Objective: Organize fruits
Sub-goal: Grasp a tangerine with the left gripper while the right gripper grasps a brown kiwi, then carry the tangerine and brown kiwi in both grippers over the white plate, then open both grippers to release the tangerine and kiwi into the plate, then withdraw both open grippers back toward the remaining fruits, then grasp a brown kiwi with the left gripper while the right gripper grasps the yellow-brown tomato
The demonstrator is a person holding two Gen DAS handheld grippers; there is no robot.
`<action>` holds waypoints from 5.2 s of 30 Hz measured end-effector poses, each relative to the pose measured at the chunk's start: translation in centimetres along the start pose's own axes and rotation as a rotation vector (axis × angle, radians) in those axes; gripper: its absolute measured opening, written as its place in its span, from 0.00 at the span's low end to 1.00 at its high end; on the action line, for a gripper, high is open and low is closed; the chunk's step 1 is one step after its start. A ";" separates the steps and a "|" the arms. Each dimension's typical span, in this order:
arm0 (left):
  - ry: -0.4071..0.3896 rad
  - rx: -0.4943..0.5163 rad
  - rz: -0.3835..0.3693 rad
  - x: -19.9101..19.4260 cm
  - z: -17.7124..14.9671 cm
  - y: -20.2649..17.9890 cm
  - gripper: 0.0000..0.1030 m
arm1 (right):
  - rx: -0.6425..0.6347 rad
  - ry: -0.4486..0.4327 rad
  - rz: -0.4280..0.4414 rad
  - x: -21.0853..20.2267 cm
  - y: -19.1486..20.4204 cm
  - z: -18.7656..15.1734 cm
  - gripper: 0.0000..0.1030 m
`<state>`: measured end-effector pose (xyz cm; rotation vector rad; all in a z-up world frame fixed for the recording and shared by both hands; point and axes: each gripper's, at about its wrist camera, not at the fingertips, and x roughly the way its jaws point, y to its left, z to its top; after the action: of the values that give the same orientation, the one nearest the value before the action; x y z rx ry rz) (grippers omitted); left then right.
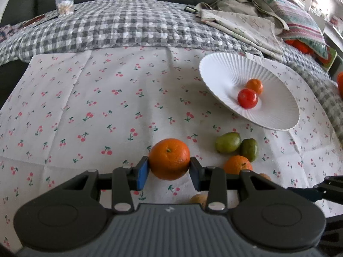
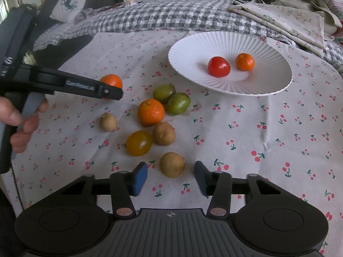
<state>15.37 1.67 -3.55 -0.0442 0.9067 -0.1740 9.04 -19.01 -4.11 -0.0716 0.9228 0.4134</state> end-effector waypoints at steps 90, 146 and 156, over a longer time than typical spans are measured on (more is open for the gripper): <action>-0.245 0.346 -0.183 3.6 4.0 -11.7 0.74 | 0.207 -0.199 -0.159 1.1 -11.0 8.4 0.33; -0.013 0.197 -0.089 -2.1 -3.4 -2.5 0.63 | 0.159 -0.157 -0.040 -4.5 -3.3 3.2 0.64; 0.025 0.259 -0.101 -0.9 -4.2 -3.3 0.30 | 0.164 -0.080 -0.011 -2.1 -2.6 2.6 0.64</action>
<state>11.07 -1.32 -5.13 0.1534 0.9016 -0.3858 10.92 -21.45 -1.17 0.0886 0.8738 0.3267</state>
